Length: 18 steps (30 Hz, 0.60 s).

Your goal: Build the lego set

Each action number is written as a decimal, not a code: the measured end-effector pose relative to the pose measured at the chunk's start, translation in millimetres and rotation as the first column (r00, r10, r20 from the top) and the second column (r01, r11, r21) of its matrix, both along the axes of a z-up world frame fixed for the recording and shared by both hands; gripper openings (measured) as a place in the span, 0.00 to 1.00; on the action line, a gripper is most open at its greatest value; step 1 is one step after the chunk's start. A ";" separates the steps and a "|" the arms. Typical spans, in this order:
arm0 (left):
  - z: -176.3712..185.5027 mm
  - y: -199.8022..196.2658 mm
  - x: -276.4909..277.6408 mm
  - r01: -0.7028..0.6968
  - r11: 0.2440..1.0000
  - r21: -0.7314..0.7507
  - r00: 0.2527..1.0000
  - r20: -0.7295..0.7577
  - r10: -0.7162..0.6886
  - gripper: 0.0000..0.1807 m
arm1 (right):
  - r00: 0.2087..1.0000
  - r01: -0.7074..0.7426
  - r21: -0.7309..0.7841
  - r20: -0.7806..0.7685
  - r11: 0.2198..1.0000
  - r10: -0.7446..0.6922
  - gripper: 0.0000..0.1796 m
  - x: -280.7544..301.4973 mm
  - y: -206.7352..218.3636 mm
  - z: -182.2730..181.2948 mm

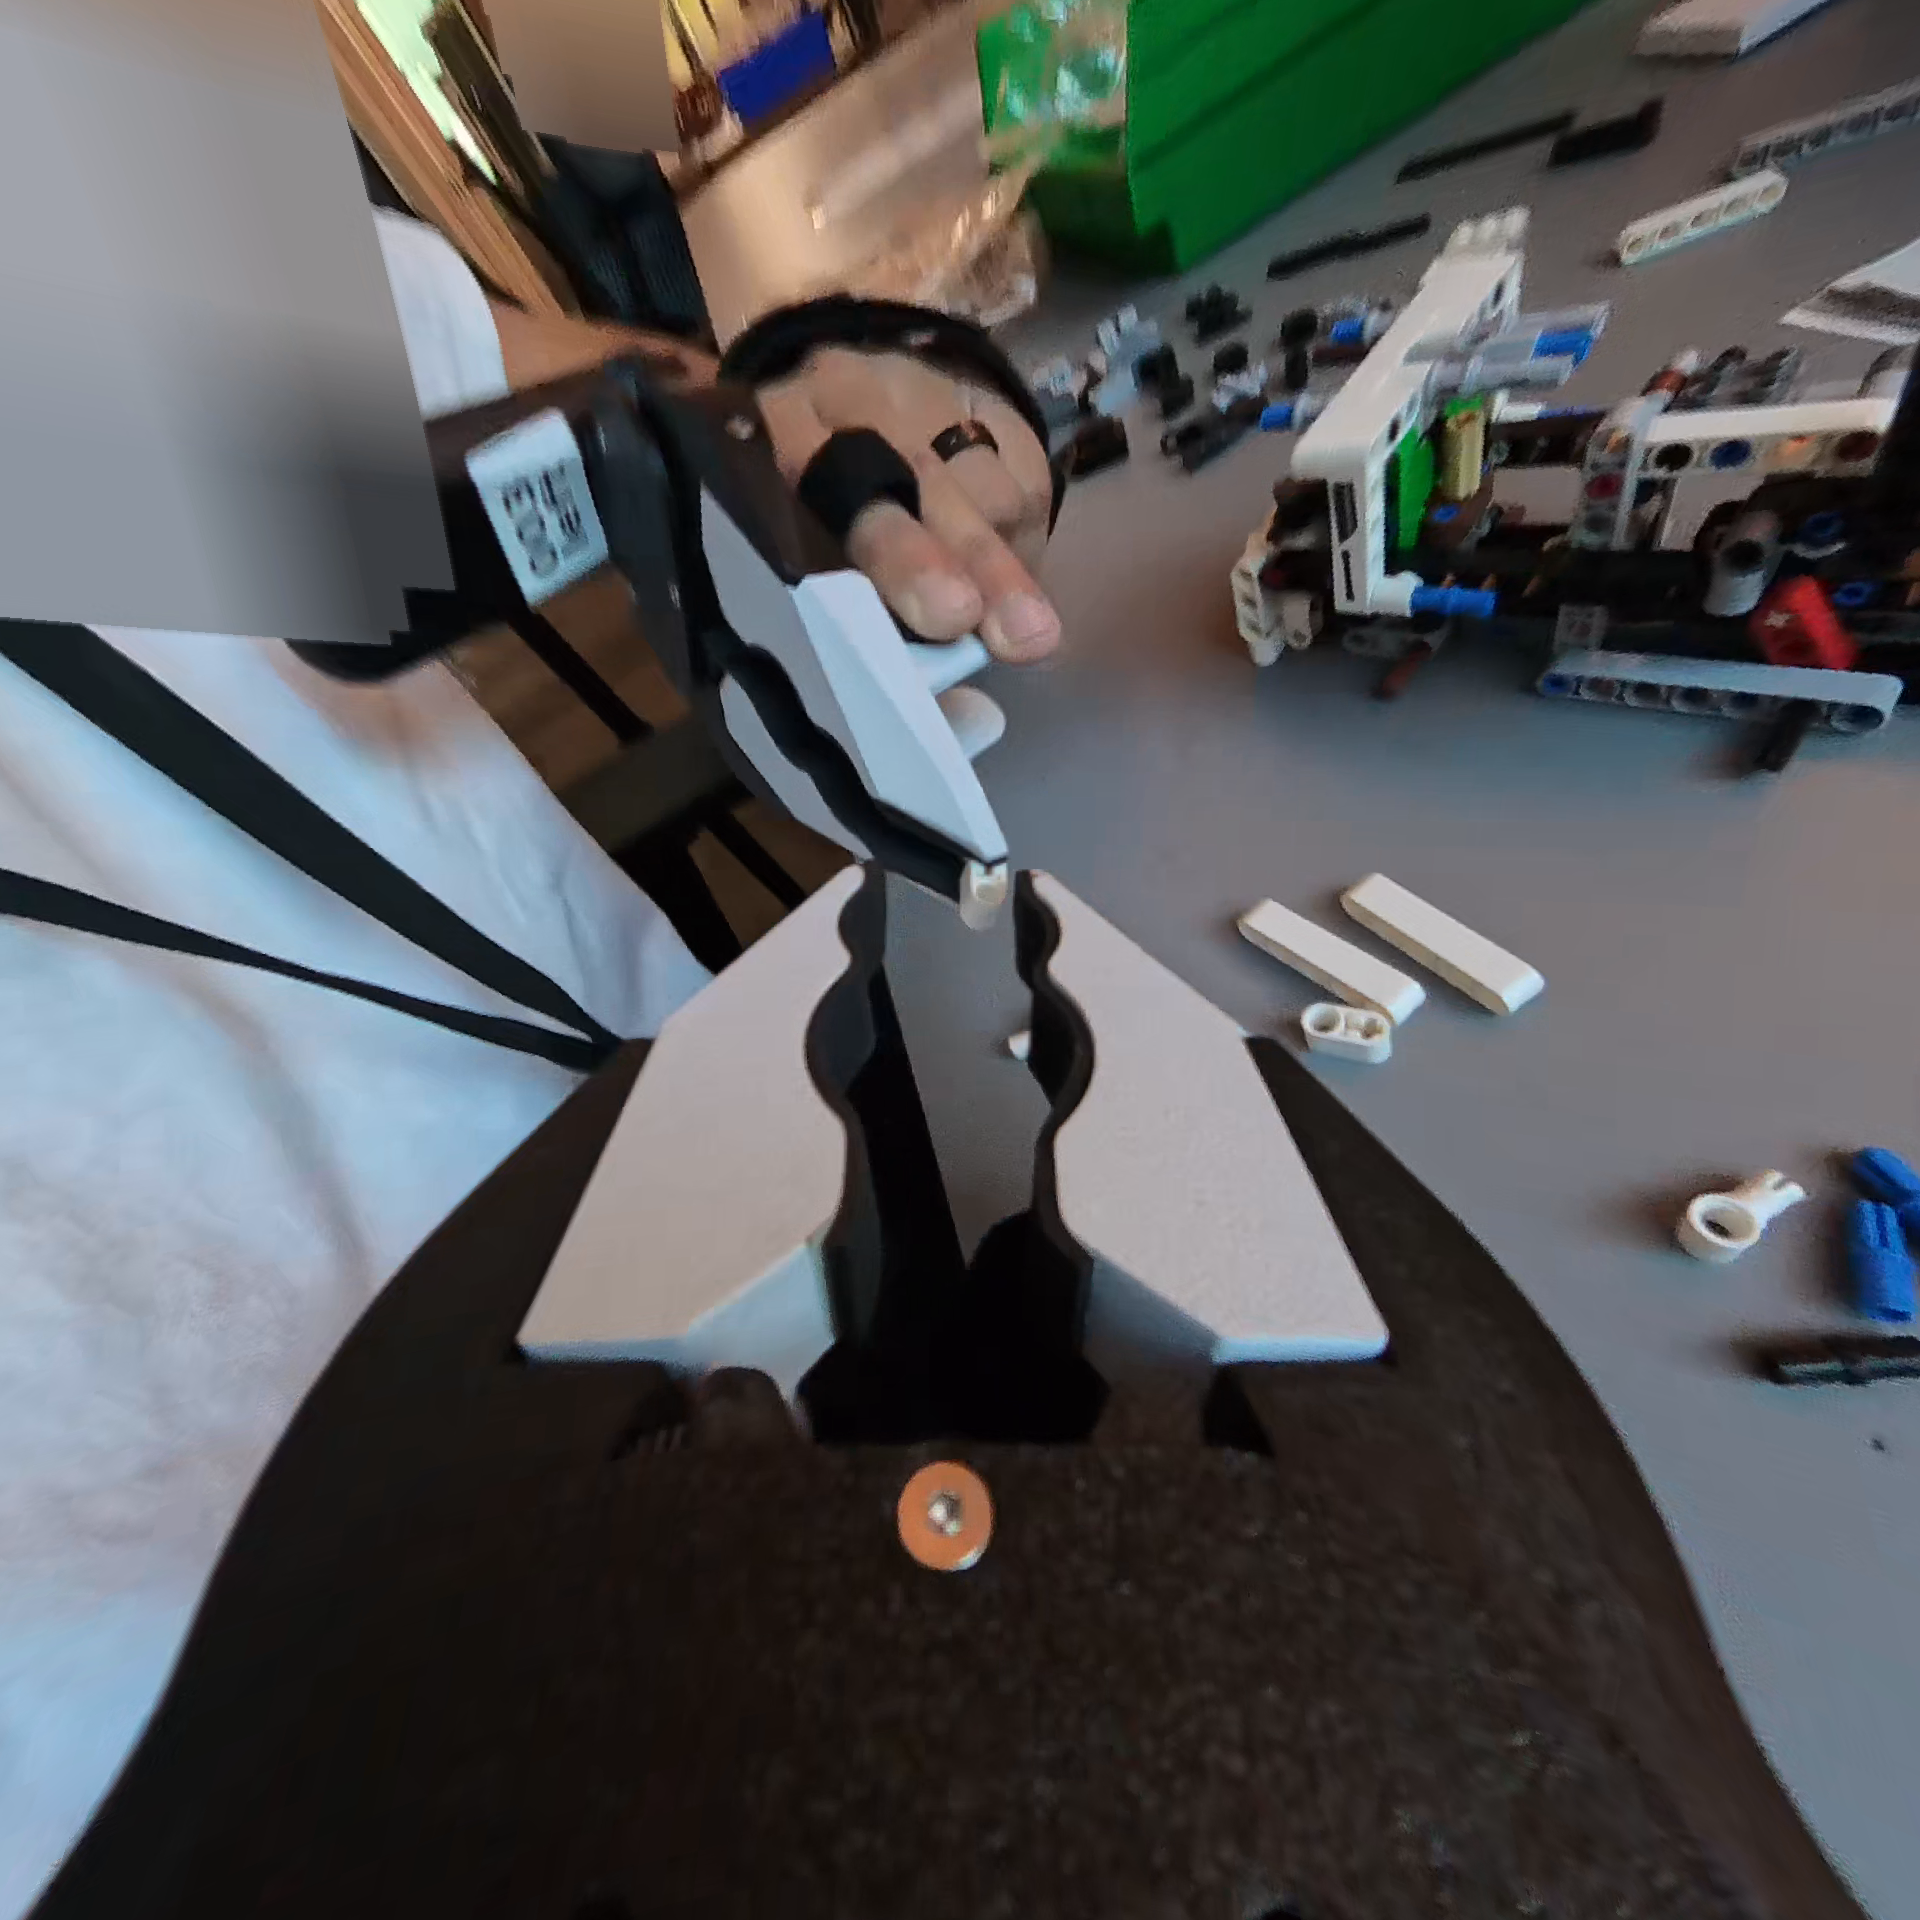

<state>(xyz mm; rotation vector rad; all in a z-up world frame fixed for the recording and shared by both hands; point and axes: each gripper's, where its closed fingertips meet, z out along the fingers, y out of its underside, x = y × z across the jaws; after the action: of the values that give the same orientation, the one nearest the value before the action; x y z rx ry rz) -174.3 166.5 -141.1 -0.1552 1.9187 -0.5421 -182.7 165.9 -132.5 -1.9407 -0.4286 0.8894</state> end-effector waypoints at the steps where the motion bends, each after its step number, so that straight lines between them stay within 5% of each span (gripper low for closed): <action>1: 4.5 0.9 0.6 -0.008 1.000 0.011 0.999 0.034 0.008 0.03 | 1.000 0.003 0.002 -0.026 1.000 -0.003 0.11 -0.9 1.1 2.5; 8: 10.1 0.0 1.4 -0.005 0.999 -0.054 0.999 0.052 0.008 0.03 | 0.999 0.041 0.030 -0.005 0.999 -0.041 0.03 0.9 2.7 0.6; 11: 14.6 -1.4 0.7 0.004 0.971 -0.240 0.999 -0.038 -0.013 0.06 | 0.998 0.056 0.080 0.007 0.995 -0.056 0.03 3.2 0.1 4.3; 18: 28.1 -7.9 -4.1 -0.055 0.676 -0.735 0.900 -0.330 -0.285 0.12 | 0.991 0.091 0.335 0.065 0.938 -0.119 0.03 4.1 -6.8 22.6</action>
<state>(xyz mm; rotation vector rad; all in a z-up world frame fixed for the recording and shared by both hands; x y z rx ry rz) -178.5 158.6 -113.0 -0.7268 2.0180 -1.4697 -178.6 159.1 -109.9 -1.6760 -0.4864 0.6220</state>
